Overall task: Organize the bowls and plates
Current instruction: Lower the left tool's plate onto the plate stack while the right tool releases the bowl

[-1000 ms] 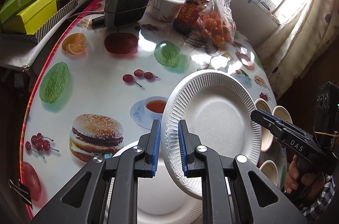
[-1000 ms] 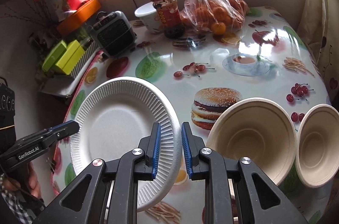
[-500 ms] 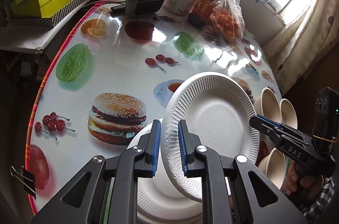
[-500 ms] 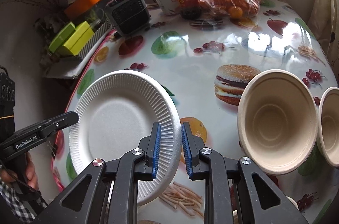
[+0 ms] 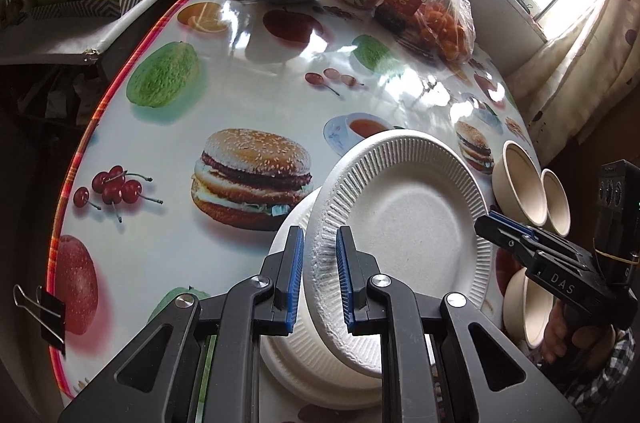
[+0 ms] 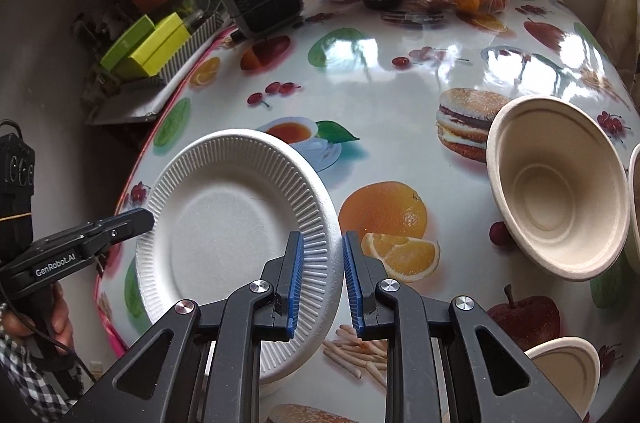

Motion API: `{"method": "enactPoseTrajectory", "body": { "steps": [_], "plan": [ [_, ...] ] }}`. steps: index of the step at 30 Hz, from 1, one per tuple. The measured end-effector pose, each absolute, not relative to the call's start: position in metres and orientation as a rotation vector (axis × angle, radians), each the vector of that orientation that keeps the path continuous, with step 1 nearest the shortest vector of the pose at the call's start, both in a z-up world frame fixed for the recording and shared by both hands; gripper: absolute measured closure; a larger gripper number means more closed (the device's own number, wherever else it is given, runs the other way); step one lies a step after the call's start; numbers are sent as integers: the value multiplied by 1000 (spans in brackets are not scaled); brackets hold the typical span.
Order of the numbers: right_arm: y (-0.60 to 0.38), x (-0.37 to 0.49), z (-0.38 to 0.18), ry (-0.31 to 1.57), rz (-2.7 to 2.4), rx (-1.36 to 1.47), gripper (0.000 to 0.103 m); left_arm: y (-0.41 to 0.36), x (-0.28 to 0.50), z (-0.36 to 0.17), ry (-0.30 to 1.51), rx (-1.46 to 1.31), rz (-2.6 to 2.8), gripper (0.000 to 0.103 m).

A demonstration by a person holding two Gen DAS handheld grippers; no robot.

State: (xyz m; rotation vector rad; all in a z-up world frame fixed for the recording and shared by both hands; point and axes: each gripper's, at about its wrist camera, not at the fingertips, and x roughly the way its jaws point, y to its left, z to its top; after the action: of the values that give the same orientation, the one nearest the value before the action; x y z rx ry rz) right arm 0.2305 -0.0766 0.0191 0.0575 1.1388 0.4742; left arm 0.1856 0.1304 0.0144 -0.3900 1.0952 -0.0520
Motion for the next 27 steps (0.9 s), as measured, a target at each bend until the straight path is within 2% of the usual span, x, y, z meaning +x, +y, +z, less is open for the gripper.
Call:
{"method": "enactPoseTrajectory", "body": {
  "steps": [27],
  "plan": [
    [-60,220,-5,1175,477,11,81,139,169,-11,1135,-413,-49,87]
  ]
}}
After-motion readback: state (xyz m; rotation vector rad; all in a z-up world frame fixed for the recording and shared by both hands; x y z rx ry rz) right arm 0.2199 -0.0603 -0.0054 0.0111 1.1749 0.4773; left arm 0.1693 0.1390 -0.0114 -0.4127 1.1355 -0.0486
